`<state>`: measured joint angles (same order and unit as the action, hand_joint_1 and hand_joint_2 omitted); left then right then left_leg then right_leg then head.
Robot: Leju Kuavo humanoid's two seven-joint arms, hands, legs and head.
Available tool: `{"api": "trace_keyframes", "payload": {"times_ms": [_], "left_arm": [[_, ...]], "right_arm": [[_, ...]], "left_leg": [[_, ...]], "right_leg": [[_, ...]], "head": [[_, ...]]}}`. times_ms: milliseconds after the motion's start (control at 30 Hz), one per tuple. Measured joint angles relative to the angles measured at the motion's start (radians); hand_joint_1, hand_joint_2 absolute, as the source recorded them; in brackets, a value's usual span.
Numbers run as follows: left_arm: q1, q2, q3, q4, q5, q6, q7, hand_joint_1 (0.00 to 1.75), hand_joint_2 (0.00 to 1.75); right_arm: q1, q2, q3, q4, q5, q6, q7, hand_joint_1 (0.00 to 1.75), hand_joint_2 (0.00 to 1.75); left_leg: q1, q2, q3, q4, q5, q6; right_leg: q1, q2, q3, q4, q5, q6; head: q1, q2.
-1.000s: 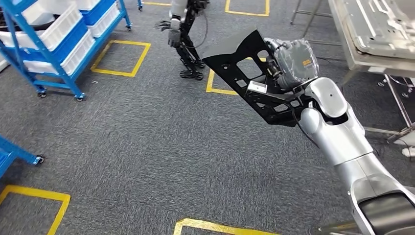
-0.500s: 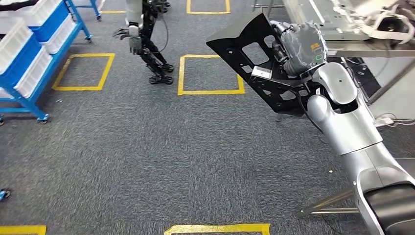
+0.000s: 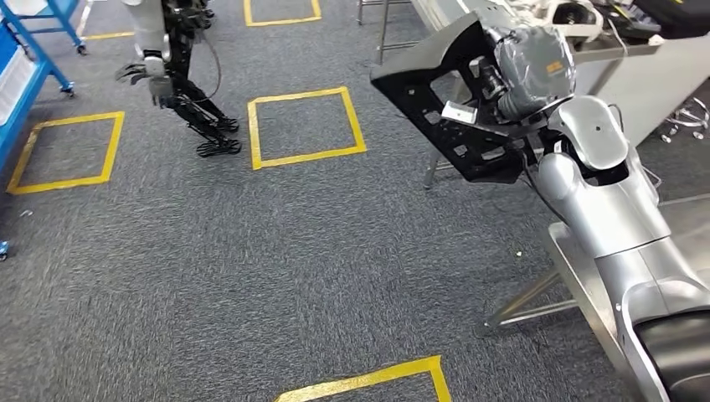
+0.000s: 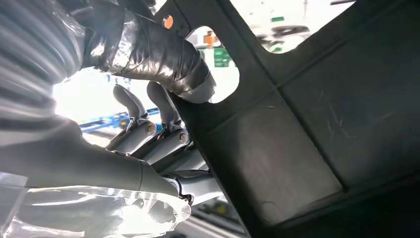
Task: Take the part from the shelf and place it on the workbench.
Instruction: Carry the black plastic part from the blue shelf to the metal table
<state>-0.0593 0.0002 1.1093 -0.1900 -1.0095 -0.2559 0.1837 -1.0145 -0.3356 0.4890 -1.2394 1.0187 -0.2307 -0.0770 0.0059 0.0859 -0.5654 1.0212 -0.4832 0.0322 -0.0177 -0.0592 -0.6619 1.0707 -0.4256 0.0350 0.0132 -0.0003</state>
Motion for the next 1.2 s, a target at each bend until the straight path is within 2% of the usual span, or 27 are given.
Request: {"api": "trace_keyframes", "payload": {"times_ms": [33,67,133,200,267,300,333,367,400,433,467,500,567,633,667,700,767,800,833,867,900,933,1000,1067,1133,1167,1200], "left_arm": [[-0.001,0.0,0.0,0.0,0.0,0.0,0.0,0.0,1.75],[-0.002,0.001,0.001,0.0,-0.001,0.0,0.001,0.0,1.75],[-0.005,0.0,0.001,0.0,-0.001,0.0,0.001,0.0,1.75],[-0.005,-0.001,0.001,0.0,-0.001,-0.001,0.002,0.0,1.75],[-0.003,-0.002,0.001,0.0,-0.001,-0.003,0.003,0.0,1.75],[-0.001,-0.002,0.001,0.0,-0.001,-0.003,0.004,0.0,1.75],[0.001,-0.002,0.001,0.0,-0.001,-0.003,0.005,0.0,1.75],[0.001,-0.002,0.002,0.0,-0.001,-0.004,0.006,0.0,1.75],[0.002,-0.002,0.002,0.0,-0.001,-0.004,0.006,0.0,1.75],[0.002,-0.002,0.002,0.0,-0.001,-0.004,0.007,0.0,1.75],[0.002,-0.001,0.003,0.0,-0.001,-0.004,0.007,0.0,1.75],[0.003,-0.001,0.004,0.0,-0.001,-0.004,0.007,0.0,1.75],[0.003,0.0,0.01,0.0,0.002,-0.006,0.008,0.0,1.75],[0.0,0.0,0.017,0.0,0.005,-0.01,0.008,0.0,1.75],[-0.001,0.0,0.021,0.0,0.008,-0.012,0.009,0.0,1.75],[-0.001,0.0,0.025,0.0,0.013,-0.014,0.009,0.0,1.75],[0.002,-0.001,0.037,0.0,0.023,-0.017,0.01,0.0,1.75],[0.003,-0.002,0.043,0.0,0.028,-0.018,0.01,0.0,1.75],[0.004,-0.002,0.049,0.0,0.031,-0.018,0.011,0.0,1.75],[0.004,-0.003,0.054,0.0,0.034,-0.019,0.011,0.0,1.75],[0.004,-0.004,0.059,0.0,0.036,-0.019,0.012,0.0,1.75],[0.003,-0.005,0.063,0.0,0.037,-0.019,0.012,0.0,1.75],[0.003,-0.007,0.069,0.0,0.038,-0.02,0.012,0.0,1.75],[0.002,-0.008,0.075,0.0,0.039,-0.021,0.012,0.0,1.75],[0.001,-0.009,0.079,0.0,0.041,-0.021,0.012,0.0,1.75],[0.0,-0.01,0.081,0.0,0.041,-0.021,0.012,0.0,1.75],[-0.001,-0.011,0.084,0.0,0.042,-0.021,0.011,0.0,1.75]], "right_arm": [[-0.006,-0.001,0.0,0.0,0.0,0.002,0.002,1.75,1.75],[-0.011,-0.003,0.001,0.0,0.001,0.004,0.004,1.75,1.75],[-0.017,-0.007,0.001,-0.001,0.002,0.007,0.004,1.75,1.75],[-0.028,-0.009,0.002,-0.002,0.004,0.009,0.004,1.75,1.75],[-0.042,-0.009,0.005,-0.002,0.007,0.012,0.006,1.75,1.75],[-0.048,-0.01,0.006,-0.001,0.009,0.015,0.008,1.75,1.75],[-0.055,-0.011,0.008,-0.001,0.011,0.019,0.01,1.75,1.75],[-0.062,-0.011,0.009,-0.001,0.012,0.023,0.012,1.75,1.75],[-0.07,-0.013,0.009,-0.001,0.013,0.027,0.015,1.75,1.75],[-0.078,-0.015,0.009,-0.001,0.014,0.031,0.017,1.75,1.75],[-0.087,-0.016,0.009,-0.001,0.014,0.033,0.018,1.75,1.75],[-0.097,-0.019,0.01,0.0,0.015,0.037,0.02,1.75,1.75],[-0.118,-0.026,0.014,0.005,0.018,0.046,0.024,1.75,1.75],[-0.144,-0.039,0.019,0.012,0.018,0.06,0.032,1.75,1.75],[-0.163,-0.047,0.021,0.017,0.017,0.069,0.037,1.75,1.75],[-0.186,-0.054,0.024,0.022,0.015,0.079,0.043,1.75,1.75],[-0.241,-0.063,0.03,0.033,0.009,0.099,0.053,1.75,1.75],[-0.267,-0.065,0.035,0.039,0.005,0.108,0.058,1.75,1.75],[-0.289,-0.07,0.038,0.044,0.0,0.116,0.061,1.75,1.75],[-0.308,-0.074,0.041,0.05,-0.004,0.122,0.064,1.75,1.75],[-0.325,-0.08,0.042,0.055,-0.007,0.127,0.067,1.75,1.75],[-0.34,-0.084,0.043,0.059,-0.009,0.13,0.069,1.75,1.75],[-0.369,-0.09,0.045,0.066,-0.014,0.133,0.071,1.75,1.75],[-0.389,-0.096,0.049,0.073,-0.019,0.135,0.074,1.75,1.75],[-0.398,-0.105,0.05,0.081,-0.021,0.136,0.074,1.75,1.75],[-0.401,-0.109,0.051,0.085,-0.021,0.137,0.074,1.75,1.75],[-0.406,-0.113,0.051,0.089,-0.021,0.137,0.074,1.75,1.75]], "left_leg": [[-0.003,0.009,0.002,0.002,-0.004,-0.006],[-0.006,0.019,0.005,0.002,-0.007,-0.011],[-0.003,0.029,0.012,0.004,-0.016,-0.021],[0.004,-0.009,-0.004,0.053,-0.053,-0.029],[0.007,-0.061,-0.062,0.177,-0.115,-0.031],[0.007,-0.072,-0.097,0.245,-0.14,-0.032],[0.007,-0.077,-0.123,0.292,-0.149,-0.031],[0.007,-0.08,-0.133,0.302,-0.137,-0.029],[0.007,-0.084,-0.126,0.272,-0.106,-0.026],[0.007,-0.094,-0.103,0.211,-0.064,-0.022],[0.007,-0.118,-0.076,0.138,-0.026,-0.019],[0.008,-0.138,-0.052,0.079,0.0,-0.017],[0.006,-0.16,-0.03,0.023,0.015,-0.014],[0.003,-0.139,-0.026,0.014,0.02,-0.006],[0.002,-0.127,-0.025,0.007,0.025,0.001],[0.001,-0.114,-0.024,-0.001,0.03,0.008],[-0.002,-0.088,-0.024,-0.008,0.035,0.017],[-0.004,-0.075,-0.024,-0.008,0.034,0.019],[-0.004,-0.062,-0.024,-0.007,0.032,0.02],[-0.003,-0.049,-0.022,-0.006,0.029,0.019],[-0.002,-0.038,-0.019,-0.004,0.026,0.018],[0.0,-0.026,-0.015,-0.003,0.021,0.015],[-0.001,-0.005,-0.005,0.001,0.009,0.006],[-0.007,0.015,0.002,0.003,0.001,-0.004],[-0.009,0.039,0.007,0.002,-0.006,-0.013],[-0.007,0.032,0.007,0.009,-0.015,-0.018],[-0.004,0.013,0.0,0.03,-0.031,-0.022]], "right_leg": [[0.004,-0.008,0.012,-0.025,0.003,-0.005],[0.009,-0.004,0.013,-0.029,-0.001,-0.012],[0.008,0.021,0.015,-0.032,0.0,-0.025],[0.004,0.042,0.021,-0.038,0.003,-0.04],[0.004,0.063,0.023,-0.04,0.004,-0.051],[0.006,0.076,0.023,-0.04,0.003,-0.052],[0.007,0.091,0.023,-0.039,0.003,-0.053],[0.008,0.106,0.024,-0.038,0.003,-0.053],[0.008,0.121,0.025,-0.037,0.003,-0.053],[0.007,0.135,0.026,-0.036,0.003,-0.053],[0.007,0.148,0.025,-0.034,0.002,-0.051],[0.006,0.161,0.022,-0.031,0.002,-0.047],[0.001,0.186,0.013,-0.028,0.004,-0.035],[-0.006,0.205,0.005,-0.031,0.009,-0.022],[-0.005,0.192,-0.001,-0.024,0.002,-0.018],[-0.003,0.165,-0.014,0.0,-0.017,-0.016],[0.003,0.097,-0.06,0.108,-0.082,-0.015],[0.004,0.081,-0.089,0.176,-0.113,-0.013],[0.004,0.074,-0.111,0.227,-0.128,-0.01],[0.003,0.07,-0.119,0.248,-0.126,-0.007],[0.001,0.065,-0.107,0.227,-0.104,-0.003],[-0.001,0.053,-0.075,0.168,-0.068,0.001],[0.004,0.004,-0.005,0.031,-0.016,0.003],[0.014,-0.024,0.023,-0.03,-0.008,-0.009],[0.017,-0.002,0.023,-0.034,-0.007,-0.026],[0.016,0.012,0.024,-0.037,-0.006,-0.032],[0.015,0.025,0.026,-0.039,-0.004,-0.039]], "head": [[0.0,0.0],[0.0,0.0],[0.0,0.0],[0.0,0.0],[0.0,0.0],[-0.001,0.0],[-0.001,0.0],[-0.001,0.0],[-0.001,0.0],[-0.001,0.0],[0.0,0.0],[0.0,0.0],[0.0,0.0],[0.0,0.0],[0.001,0.0],[0.002,0.0],[0.005,0.0],[0.005,0.0],[0.005,0.0],[0.005,0.0],[0.005,0.0],[0.005,0.0],[0.006,0.0],[0.005,0.0],[0.004,0.0],[0.004,0.0],[0.004,0.0]]}}
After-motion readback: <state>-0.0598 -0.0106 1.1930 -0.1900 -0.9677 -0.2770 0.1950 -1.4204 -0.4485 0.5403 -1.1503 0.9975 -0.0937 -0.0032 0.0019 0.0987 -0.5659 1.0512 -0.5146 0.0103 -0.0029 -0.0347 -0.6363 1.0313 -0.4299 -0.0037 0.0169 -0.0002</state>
